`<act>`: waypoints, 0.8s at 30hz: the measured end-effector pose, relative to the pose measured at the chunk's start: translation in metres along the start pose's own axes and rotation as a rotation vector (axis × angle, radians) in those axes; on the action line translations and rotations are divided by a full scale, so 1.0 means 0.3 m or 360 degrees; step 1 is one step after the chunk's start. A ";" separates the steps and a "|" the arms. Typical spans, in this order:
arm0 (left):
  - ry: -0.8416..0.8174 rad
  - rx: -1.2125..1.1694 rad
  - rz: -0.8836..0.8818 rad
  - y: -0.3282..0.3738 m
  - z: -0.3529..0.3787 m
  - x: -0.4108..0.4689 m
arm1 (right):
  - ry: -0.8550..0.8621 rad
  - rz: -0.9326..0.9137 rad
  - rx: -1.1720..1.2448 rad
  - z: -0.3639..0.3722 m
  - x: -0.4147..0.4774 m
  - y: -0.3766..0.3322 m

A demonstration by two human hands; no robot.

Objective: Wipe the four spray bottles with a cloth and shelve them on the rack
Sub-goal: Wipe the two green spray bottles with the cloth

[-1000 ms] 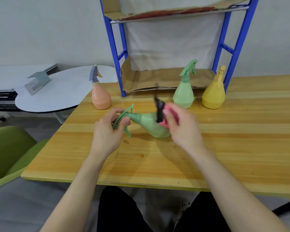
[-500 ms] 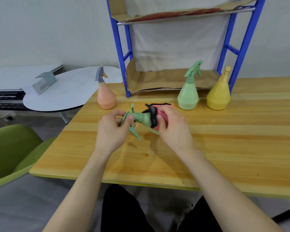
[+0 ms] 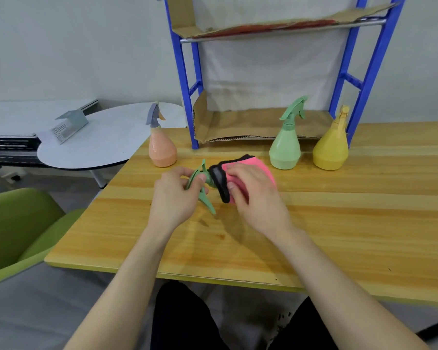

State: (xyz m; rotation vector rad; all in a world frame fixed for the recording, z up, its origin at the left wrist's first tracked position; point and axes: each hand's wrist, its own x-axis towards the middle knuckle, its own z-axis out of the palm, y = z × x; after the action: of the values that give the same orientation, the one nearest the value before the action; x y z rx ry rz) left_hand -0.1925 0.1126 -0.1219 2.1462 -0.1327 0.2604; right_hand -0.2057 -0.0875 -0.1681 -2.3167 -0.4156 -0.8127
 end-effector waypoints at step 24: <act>-0.0074 0.0405 0.0794 -0.128 -0.056 -0.036 | -0.0452 0.0478 0.0092 -0.151 -0.024 0.009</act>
State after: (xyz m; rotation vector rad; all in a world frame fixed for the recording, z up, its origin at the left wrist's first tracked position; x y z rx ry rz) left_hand -0.1979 0.1479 -0.1466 2.3445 -0.6990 0.5382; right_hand -0.2301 -0.1202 -0.1466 -2.3698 -0.1989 -0.3242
